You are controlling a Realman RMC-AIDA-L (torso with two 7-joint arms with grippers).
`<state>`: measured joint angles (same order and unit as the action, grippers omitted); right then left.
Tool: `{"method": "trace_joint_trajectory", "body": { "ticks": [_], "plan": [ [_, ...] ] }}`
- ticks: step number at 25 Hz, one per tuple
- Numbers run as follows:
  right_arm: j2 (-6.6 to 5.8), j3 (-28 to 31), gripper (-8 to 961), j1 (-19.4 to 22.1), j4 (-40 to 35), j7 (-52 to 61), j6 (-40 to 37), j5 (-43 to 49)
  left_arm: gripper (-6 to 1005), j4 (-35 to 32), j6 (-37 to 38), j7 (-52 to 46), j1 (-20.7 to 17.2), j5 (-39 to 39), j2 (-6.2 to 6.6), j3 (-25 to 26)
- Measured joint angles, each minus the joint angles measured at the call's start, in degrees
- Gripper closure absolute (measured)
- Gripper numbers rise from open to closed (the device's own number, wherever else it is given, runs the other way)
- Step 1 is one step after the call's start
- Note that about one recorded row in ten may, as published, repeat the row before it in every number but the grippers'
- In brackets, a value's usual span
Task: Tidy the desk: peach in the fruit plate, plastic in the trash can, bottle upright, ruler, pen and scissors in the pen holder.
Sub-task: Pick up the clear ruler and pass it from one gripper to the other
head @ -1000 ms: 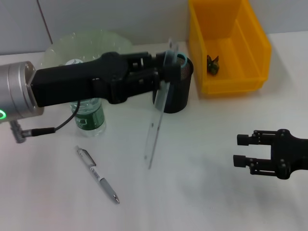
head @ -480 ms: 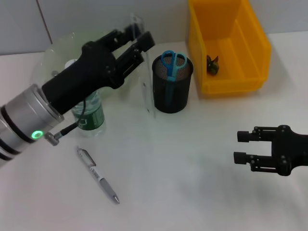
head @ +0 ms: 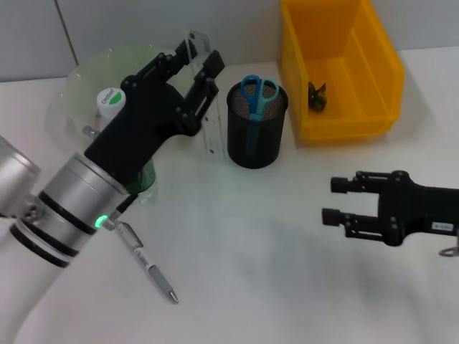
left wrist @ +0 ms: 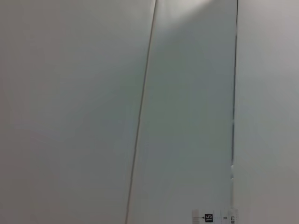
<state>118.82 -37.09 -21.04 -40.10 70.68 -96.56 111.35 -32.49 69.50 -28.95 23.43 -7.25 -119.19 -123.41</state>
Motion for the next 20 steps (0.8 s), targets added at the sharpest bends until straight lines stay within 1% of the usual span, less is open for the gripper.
{"method": "trace_joint_trajectory", "body": {
  "ticks": [1, 2, 3, 4, 6, 7, 8, 9, 11, 12, 13, 15, 16, 17, 18, 20],
  "plan": [
    [0.41, 0.21, 342, -0.03, 0.32, -1.21, 0.40, -0.71, 588, -1.67, -1.70, 5.57, -0.42, -5.94, 0.01, -4.44],
    [0.48, 0.20, 342, -0.27, 1.54, -2.70, 0.55, -1.93, 587, -1.67, -1.70, 5.57, -0.42, -5.94, 0.01, -4.44],
    [0.46, 0.01, 342, -0.95, 5.18, -6.16, 0.92, -5.31, 586, -3.07, -2.55, 10.53, -0.59, -11.53, 0.01, -8.42],
    [0.46, 0.01, 342, -0.95, 5.18, -6.16, 0.92, -5.31, 585, -4.12, -2.92, 14.09, -0.67, -15.43, 0.01, -11.18],
    [0.45, -0.04, 342, -1.51, 8.36, -9.78, 1.63, -8.74, 583, -4.12, -2.92, 14.09, -0.67, -15.43, 0.01, -11.18],
    [0.50, -0.11, 342, -1.69, 9.46, -11.17, 2.01, -9.95, 583, -5.83, -3.08, 19.75, -0.73, -21.29, 0.01, -15.29],
    [0.64, -0.30, 342, -2.31, 12.49, -15.26, 3.00, -13.19, 582, -7.05, -3.36, 22.50, -0.71, -24.25, 0.01, -17.23],
    [0.64, -0.30, 342, -2.31, 12.49, -15.26, 3.00, -13.19, 581, -7.05, -3.36, 22.50, -0.71, -24.25, 0.01, -17.23],
    [0.70, -0.36, 343, -3.34, 15.69, -18.84, 3.89, -15.60, 579, -7.05, -3.36, 22.50, -0.71, -24.25, 0.01, -17.23],
    [0.70, -0.34, 343, -3.92, 17.38, -20.76, 4.38, -16.73, 578, -8.13, -3.78, 24.81, -0.65, -26.43, 0.01, -18.52],
    [0.71, -0.33, 343, -5.11, 20.82, -25.00, 5.45, -19.04, 578, -10.14, -5.09, 30.10, 0.17, -32.25, 0.01, -21.40],
    [0.72, -0.32, 343, -5.56, 21.93, -26.55, 5.78, -19.64, 576, -10.40, -5.44, 31.00, 0.52, -33.45, 0.01, -21.96],
    [0.73, -0.09, 343, -6.99, 24.95, -29.99, 6.45, -20.77, 575, -10.73, -6.12, 32.10, 1.56, -36.02, 0.01, -23.22],
    [0.73, -0.09, 343, -6.99, 24.95, -29.99, 6.45, -20.77, 574, -10.73, -6.12, 32.10, 1.56, -36.02, 0.01, -23.22],
    [0.74, 0.43, 343, -8.37, 27.63, -32.78, 6.89, -21.26, 573, -10.73, -6.29, 32.15, 1.89, -36.81, 0.01, -23.51],
    [0.74, 0.63, 343, -8.98, 28.85, -33.87, 7.06, -21.83, 572, -10.77, -6.34, 32.18, 2.01, -37.00, 0.01, -23.66]
  ]
}}
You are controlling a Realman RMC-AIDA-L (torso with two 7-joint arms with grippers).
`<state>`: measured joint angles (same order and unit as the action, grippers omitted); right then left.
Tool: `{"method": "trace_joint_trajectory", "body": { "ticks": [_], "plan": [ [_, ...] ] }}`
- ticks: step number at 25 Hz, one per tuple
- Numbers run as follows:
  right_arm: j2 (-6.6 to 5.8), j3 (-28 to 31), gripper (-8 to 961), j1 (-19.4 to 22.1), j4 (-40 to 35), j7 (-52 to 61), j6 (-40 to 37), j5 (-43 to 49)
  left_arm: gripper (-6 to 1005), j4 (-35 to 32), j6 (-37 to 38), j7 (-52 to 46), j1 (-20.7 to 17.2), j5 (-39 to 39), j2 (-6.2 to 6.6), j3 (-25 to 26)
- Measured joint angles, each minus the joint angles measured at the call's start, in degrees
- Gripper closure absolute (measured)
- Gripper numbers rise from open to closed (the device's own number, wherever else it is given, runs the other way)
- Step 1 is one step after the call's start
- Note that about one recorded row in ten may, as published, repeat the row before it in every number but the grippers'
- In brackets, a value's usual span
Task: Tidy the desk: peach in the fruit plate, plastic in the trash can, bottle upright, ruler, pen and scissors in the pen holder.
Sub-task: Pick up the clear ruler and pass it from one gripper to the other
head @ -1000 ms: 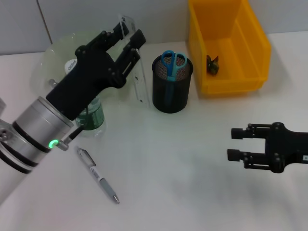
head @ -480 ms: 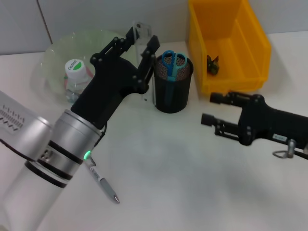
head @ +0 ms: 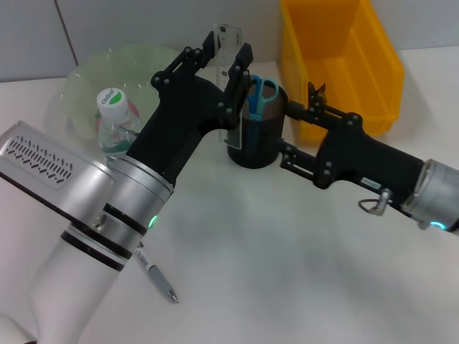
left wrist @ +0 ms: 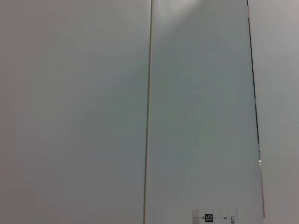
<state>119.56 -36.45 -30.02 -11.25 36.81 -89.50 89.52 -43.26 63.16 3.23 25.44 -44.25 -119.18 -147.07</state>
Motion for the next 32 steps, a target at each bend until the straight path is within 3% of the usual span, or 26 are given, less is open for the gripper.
{"method": "trace_joint_trajectory", "body": {
  "ticks": [8, 32],
  "plan": [
    [0.23, 0.84, 344, -4.47, 8.97, -8.50, 1.97, -5.36, 565, -0.63, -0.01, 1.57, -0.13, -1.20, 0.00, -0.29],
    [0.31, 1.33, 346, -8.22, 12.92, -8.82, 4.00, -5.85, 545, -0.54, 0.83, 3.27, -0.40, -1.03, 0.00, -1.38]
  ]
}}
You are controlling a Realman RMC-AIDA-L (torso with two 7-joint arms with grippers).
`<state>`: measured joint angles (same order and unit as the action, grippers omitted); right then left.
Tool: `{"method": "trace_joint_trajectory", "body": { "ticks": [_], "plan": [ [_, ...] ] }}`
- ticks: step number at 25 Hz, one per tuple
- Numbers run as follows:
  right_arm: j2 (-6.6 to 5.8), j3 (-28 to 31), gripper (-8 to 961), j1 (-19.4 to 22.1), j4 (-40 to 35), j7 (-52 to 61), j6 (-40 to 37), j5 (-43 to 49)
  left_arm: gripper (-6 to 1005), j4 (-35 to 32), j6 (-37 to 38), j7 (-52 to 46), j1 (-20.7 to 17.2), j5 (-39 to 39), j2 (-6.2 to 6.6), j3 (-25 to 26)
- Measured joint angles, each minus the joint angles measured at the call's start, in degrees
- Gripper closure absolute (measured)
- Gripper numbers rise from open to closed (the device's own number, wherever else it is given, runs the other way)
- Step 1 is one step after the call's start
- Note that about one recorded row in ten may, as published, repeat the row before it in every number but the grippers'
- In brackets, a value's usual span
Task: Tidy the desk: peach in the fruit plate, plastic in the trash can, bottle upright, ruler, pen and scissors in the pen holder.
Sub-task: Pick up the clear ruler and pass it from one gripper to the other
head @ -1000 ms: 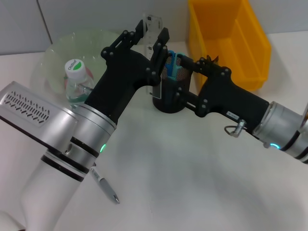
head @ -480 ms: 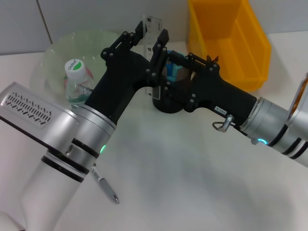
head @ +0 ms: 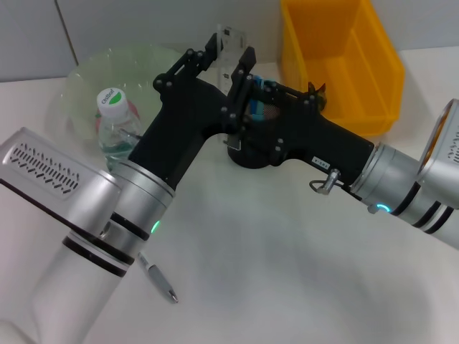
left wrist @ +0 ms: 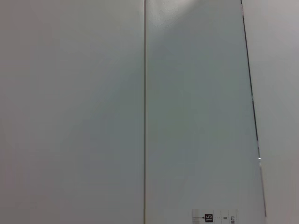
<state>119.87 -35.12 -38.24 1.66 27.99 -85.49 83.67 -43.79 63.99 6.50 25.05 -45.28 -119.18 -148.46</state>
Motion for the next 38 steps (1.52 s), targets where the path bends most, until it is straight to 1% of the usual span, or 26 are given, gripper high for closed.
{"method": "trace_joint_trajectory", "body": {
  "ticks": [1, 3, 14, 19, 25, 31, 38],
  "plan": [
    [0.00, 0.00, 346, -0.04, 0.00, 0.05, 0.00, 0.02, 544, 0.05, 0.10, -0.11, 0.04, 0.00, 0.00, -0.24],
    [0.01, -0.02, 555, -0.09, 0.01, 0.17, 0.01, 0.07, 543, 0.07, 0.14, -0.15, 0.08, 0.02, 0.00, -0.33],
    [0.01, -0.03, 641, -0.35, 0.01, 0.41, 0.01, 0.22, 534, 0.12, 0.71, -0.24, 0.26, 0.10, 0.00, -1.07],
    [0.01, -0.03, 649, -0.64, 0.01, 0.54, 0.00, 0.28, 529, 0.18, 0.72, -0.26, 0.27, 0.10, 0.00, -1.14],
    [0.01, -0.03, 785, -0.85, 0.01, 0.56, -0.04, 0.30, 524, 0.25, 0.72, -0.26, 0.35, 0.10, 0.00, -1.15],
    [0.01, -0.03, 841, -0.88, 0.00, 0.62, -0.47, 0.12, 519, 0.48, 0.71, -0.26, 0.42, 0.10, 0.00, -1.14],
    [0.00, -0.03, 843, -0.90, 0.00, 0.66, -0.67, 0.07, 514, 0.48, 0.69, -0.26, 0.44, 0.10, 0.00, -1.13]
  ]
}}
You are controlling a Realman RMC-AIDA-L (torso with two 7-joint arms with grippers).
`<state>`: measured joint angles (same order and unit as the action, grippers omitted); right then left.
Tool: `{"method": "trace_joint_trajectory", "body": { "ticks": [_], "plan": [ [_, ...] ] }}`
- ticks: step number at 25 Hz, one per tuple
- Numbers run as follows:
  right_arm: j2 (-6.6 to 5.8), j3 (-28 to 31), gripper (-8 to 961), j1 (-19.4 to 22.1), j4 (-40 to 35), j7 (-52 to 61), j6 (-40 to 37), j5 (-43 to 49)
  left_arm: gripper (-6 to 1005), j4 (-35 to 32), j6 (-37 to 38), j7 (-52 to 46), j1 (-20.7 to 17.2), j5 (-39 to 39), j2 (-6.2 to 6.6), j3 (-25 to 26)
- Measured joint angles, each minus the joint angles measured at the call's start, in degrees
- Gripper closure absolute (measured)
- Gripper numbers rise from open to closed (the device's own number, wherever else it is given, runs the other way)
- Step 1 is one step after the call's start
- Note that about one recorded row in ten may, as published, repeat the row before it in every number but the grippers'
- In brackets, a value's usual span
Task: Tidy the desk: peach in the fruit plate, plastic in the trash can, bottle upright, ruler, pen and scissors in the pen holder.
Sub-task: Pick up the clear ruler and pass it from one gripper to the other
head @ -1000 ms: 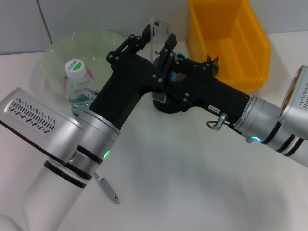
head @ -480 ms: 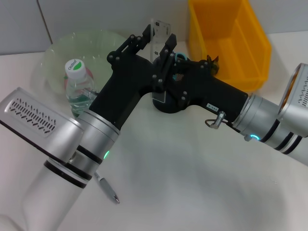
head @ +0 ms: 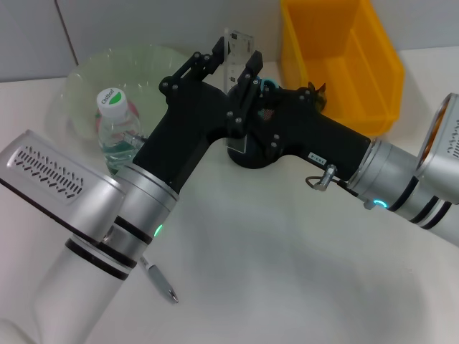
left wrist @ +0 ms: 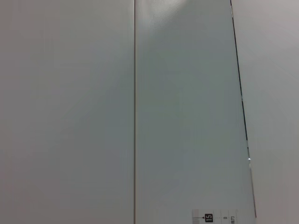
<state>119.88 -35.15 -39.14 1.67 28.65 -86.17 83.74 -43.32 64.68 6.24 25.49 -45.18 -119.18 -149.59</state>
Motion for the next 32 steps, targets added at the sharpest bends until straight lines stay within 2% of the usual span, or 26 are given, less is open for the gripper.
{"method": "trace_joint_trajectory", "body": {
  "ticks": [6, 11, 26, 32],
  "plan": [
    [0.00, 0.00, 874, -0.12, 0.00, 0.31, -0.05, -0.04, 509, -0.02, 0.02, 0.00, 0.00, 0.00, 0.00, 0.01],
    [0.00, -0.01, 946, -0.46, -0.02, 1.36, -0.01, -0.04, 504, 0.01, 0.08, 0.00, 0.00, -0.03, 0.00, 0.02],
    [0.00, 0.00, 942, -0.58, 0.00, 1.51, 0.46, -0.09, 492, 0.09, 0.57, -0.11, -0.14, 2.26, -0.02, 0.06],
    [-0.01, 1.24, 941, -0.10, -0.37, 1.53, 0.51, -0.09, 410, 0.08, 2.10, -0.61, -1.12, 2.26, 0.01, 0.64]
  ]
}}
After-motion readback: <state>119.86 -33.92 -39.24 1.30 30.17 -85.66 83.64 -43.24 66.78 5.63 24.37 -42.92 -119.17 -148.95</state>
